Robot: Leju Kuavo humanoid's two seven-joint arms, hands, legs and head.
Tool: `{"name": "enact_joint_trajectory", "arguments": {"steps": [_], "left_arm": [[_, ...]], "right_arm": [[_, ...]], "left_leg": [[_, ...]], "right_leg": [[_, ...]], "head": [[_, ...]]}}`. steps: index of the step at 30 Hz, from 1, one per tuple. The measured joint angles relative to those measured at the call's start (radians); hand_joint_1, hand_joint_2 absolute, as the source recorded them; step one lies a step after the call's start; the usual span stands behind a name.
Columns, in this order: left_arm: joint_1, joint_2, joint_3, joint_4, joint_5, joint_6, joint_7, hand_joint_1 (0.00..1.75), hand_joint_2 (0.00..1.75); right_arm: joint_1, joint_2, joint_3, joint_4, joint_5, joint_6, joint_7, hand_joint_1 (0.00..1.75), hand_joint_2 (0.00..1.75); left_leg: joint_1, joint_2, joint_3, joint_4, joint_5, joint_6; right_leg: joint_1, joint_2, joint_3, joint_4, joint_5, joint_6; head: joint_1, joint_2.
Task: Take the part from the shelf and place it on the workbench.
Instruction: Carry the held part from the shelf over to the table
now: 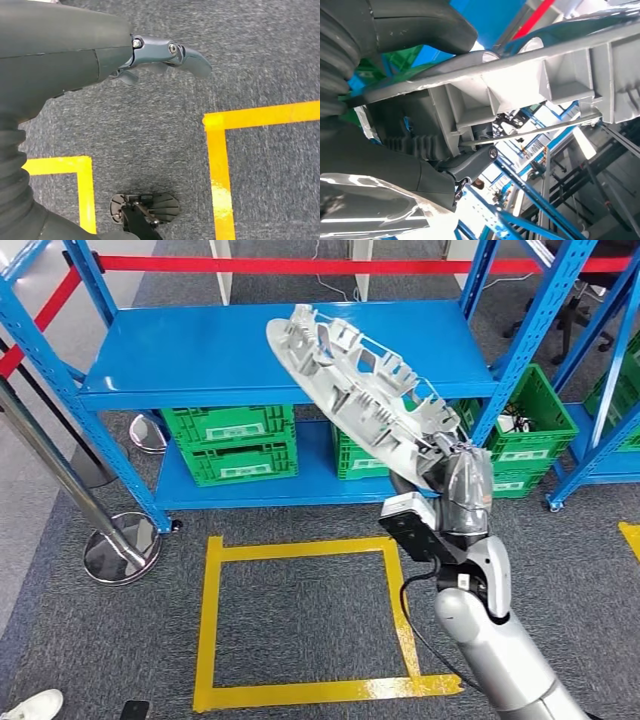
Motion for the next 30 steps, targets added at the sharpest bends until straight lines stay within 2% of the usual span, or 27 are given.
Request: {"name": "enact_joint_trajectory", "arguments": {"steps": [1, 2, 4, 6, 8, 9, 10, 11, 13, 15, 17, 19, 20, 21, 23, 24, 25, 26, 27, 29, 30], "left_arm": [[0.002, 0.001, 0.0, 0.0, 0.001, 0.0, -0.001, 0.0, 1.75], [0.004, 0.002, 0.0, 0.0, 0.001, 0.0, -0.002, 0.0, 1.75], [0.006, 0.005, 0.001, 0.0, 0.001, 0.0, -0.002, 0.0, 1.75], [0.006, 0.007, 0.001, 0.0, 0.0, 0.0, -0.002, 0.0, 1.75], [0.007, 0.007, 0.001, 0.0, 0.0, 0.0, -0.003, 0.0, 1.75], [0.007, 0.007, 0.001, 0.0, 0.0, 0.0, -0.003, 0.0, 1.75], [0.008, 0.007, 0.001, 0.0, 0.0, 0.0, -0.003, 0.0, 1.75], [0.008, 0.007, 0.001, 0.0, 0.0, 0.001, -0.003, 0.0, 1.75], [0.007, 0.009, 0.001, 0.0, 0.001, 0.001, -0.002, 0.0, 1.75], [0.007, 0.012, 0.001, 0.0, 0.001, 0.002, -0.002, 0.0, 1.75], [0.008, 0.013, 0.001, 0.0, 0.001, 0.003, -0.001, 0.0, 1.75], [0.008, 0.013, 0.001, 0.0, 0.002, 0.004, 0.0, 0.0, 1.75], [0.006, 0.013, 0.001, 0.0, 0.002, 0.004, 0.0, 0.0, 1.75], [0.005, 0.012, 0.001, 0.0, 0.003, 0.005, 0.001, 0.0, 1.75], [0.004, 0.012, 0.001, 0.0, 0.005, 0.007, 0.001, 0.0, 1.75], [0.005, 0.012, 0.001, 0.0, 0.006, 0.008, 0.001, 0.0, 1.75], [0.005, 0.011, 0.001, 0.0, 0.008, 0.008, 0.001, 0.0, 1.75], [0.005, 0.011, 0.001, 0.0, 0.01, 0.008, 0.002, 0.0, 1.75], [0.005, 0.01, 0.001, 0.0, 0.013, 0.008, 0.002, 0.0, 1.75], [0.005, 0.01, 0.003, 0.0, 0.017, 0.009, 0.002, 0.0, 1.75], [0.006, 0.011, 0.004, 0.0, 0.018, 0.01, 0.002, 0.0, 1.75]], "right_arm": [[0.002, -0.008, -0.009, -0.004, -0.008, 0.004, -0.005, 1.75, 1.75], [0.004, -0.014, -0.016, -0.008, -0.012, 0.006, -0.008, 1.75, 1.75], [0.005, -0.021, -0.025, -0.014, -0.015, 0.008, -0.011, 1.75, 1.75], [0.008, -0.023, -0.03, -0.017, -0.015, 0.009, -0.012, 1.75, 1.75], [0.01, -0.025, -0.031, -0.018, -0.015, 0.01, -0.013, 1.75, 1.75], [0.012, -0.026, -0.031, -0.018, -0.015, 0.01, -0.014, 1.75, 1.75], [0.013, -0.026, -0.031, -0.018, -0.015, 0.01, -0.016, 1.75, 1.75], [0.014, -0.026, -0.032, -0.018, -0.016, 0.01, -0.018, 1.75, 1.75], [0.014, -0.027, -0.035, -0.02, -0.022, 0.013, -0.021, 1.75, 1.75], [0.011, -0.028, -0.038, -0.023, -0.036, 0.018, -0.024, 1.75, 1.75], [0.008, -0.028, -0.041, -0.025, -0.052, 0.024, -0.028, 1.75, 1.75], [0.009, -0.031, -0.048, -0.027, -0.065, 0.026, -0.033, 1.75, 1.75], [0.01, -0.032, -0.053, -0.028, -0.071, 0.026, -0.035, 1.75, 1.75], [0.01, -0.034, -0.058, -0.029, -0.076, 0.025, -0.038, 1.75, 1.75], [0.013, -0.036, -0.065, -0.031, -0.084, 0.024, -0.044, 1.75, 1.75], [0.016, -0.037, -0.069, -0.033, -0.086, 0.023, -0.046, 1.75, 1.75], [0.021, -0.038, -0.073, -0.035, -0.088, 0.023, -0.047, 1.75, 1.75], [0.025, -0.04, -0.078, -0.038, -0.09, 0.022, -0.047, 1.75, 1.75], [0.029, -0.042, -0.083, -0.042, -0.091, 0.022, -0.047, 1.75, 1.75], [0.036, -0.046, -0.094, -0.05, -0.091, 0.02, -0.047, 1.75, 1.75], [0.039, -0.047, -0.099, -0.055, -0.091, 0.019, -0.047, 1.75, 1.75]], "left_leg": [[-0.001, 0.0, -0.006, 0.002, 0.005, -0.006], [-0.001, 0.0, -0.011, 0.005, 0.01, -0.011], [-0.001, 0.0, -0.024, 0.02, -0.001, -0.023], [0.002, -0.001, -0.056, 0.099, -0.057, -0.036], [0.005, -0.001, -0.103, 0.235, -0.125, -0.044], [0.006, -0.001, -0.116, 0.283, -0.141, -0.045], [0.006, -0.001, -0.115, 0.298, -0.137, -0.044], [0.005, -0.001, -0.096, 0.272, -0.114, -0.04], [0.003, -0.005, -0.024, 0.145, -0.055, -0.023], [-0.001, -0.014, 0.027, 0.044, -0.031, -0.008], [-0.005, -0.015, 0.035, 0.017, -0.032, -0.003], [-0.002, -0.007, 0.036, -0.001, -0.026, 0.004], [0.002, -0.002, 0.037, -0.01, -0.022, 0.008], [0.005, 0.003, 0.036, -0.016, -0.018, 0.012], [0.005, 0.013, 0.032, -0.015, -0.016, 0.014], [0.005, 0.018, 0.031, -0.013, -0.016, 0.014], [0.005, 0.024, 0.03, -0.012, -0.016, 0.014], [0.006, 0.029, 0.03, -0.009, -0.016, 0.014], [0.008, 0.034, 0.03, -0.006, -0.018, 0.012], [0.005, 0.043, 0.027, 0.005, -0.023, 0.004], [0.002, 0.047, 0.024, 0.01, -0.024, -0.001]], "right_leg": [[0.002, 0.001, 0.012, -0.022, -0.01, -0.003], [0.002, 0.001, 0.01, -0.032, -0.012, -0.006], [-0.002, 0.001, 0.003, -0.038, -0.009, -0.017], [-0.006, 0.0, -0.002, -0.042, -0.004, -0.033], [-0.004, -0.001, -0.009, -0.04, 0.0, -0.042], [-0.002, -0.001, -0.012, -0.038, 0.001, -0.044], [0.0, -0.001, -0.014, -0.036, 0.002, -0.045], [0.002, -0.001, -0.016, -0.033, 0.003, -0.045], [0.006, 0.001, -0.019, -0.029, 0.003, -0.045], [0.006, 0.004, -0.026, -0.028, 0.006, -0.04], [0.003, 0.008, -0.034, -0.028, 0.013, -0.029], [0.003, 0.011, -0.044, -0.023, 0.008, -0.019], [0.003, 0.011, -0.057, -0.003, -0.009, -0.014], [0.003, 0.01, -0.079, 0.041, -0.036, -0.01], [0.0, 0.009, -0.14, 0.175, -0.098, 0.0], [-0.002, 0.009, -0.166, 0.232, -0.114, 0.004], [-0.004, 0.008, -0.177, 0.258, -0.113, 0.008], [-0.005, 0.005, -0.167, 0.241, -0.091, 0.011], [-0.007, -0.002, -0.139, 0.185, -0.056, 0.013], [-0.007, -0.04, -0.07, 0.047, -0.002, 0.016], [-0.006, -0.055, -0.049, 0.004, 0.008, 0.01]], "head": [[0.0, 0.0], [0.0, 0.0], [-0.001, 0.0], [-0.004, 0.0], [-0.005, 0.0], [-0.005, 0.0], [-0.005, 0.0], [-0.005, 0.0], [-0.005, 0.0], [-0.004, 0.0], [-0.005, 0.0], [-0.006, 0.0], [-0.004, 0.0], [-0.002, 0.0], [0.0, 0.0], [0.001, 0.0], [0.001, 0.0], [0.001, 0.0], [0.001, 0.0], [0.002, 0.0], [0.002, 0.0]]}}
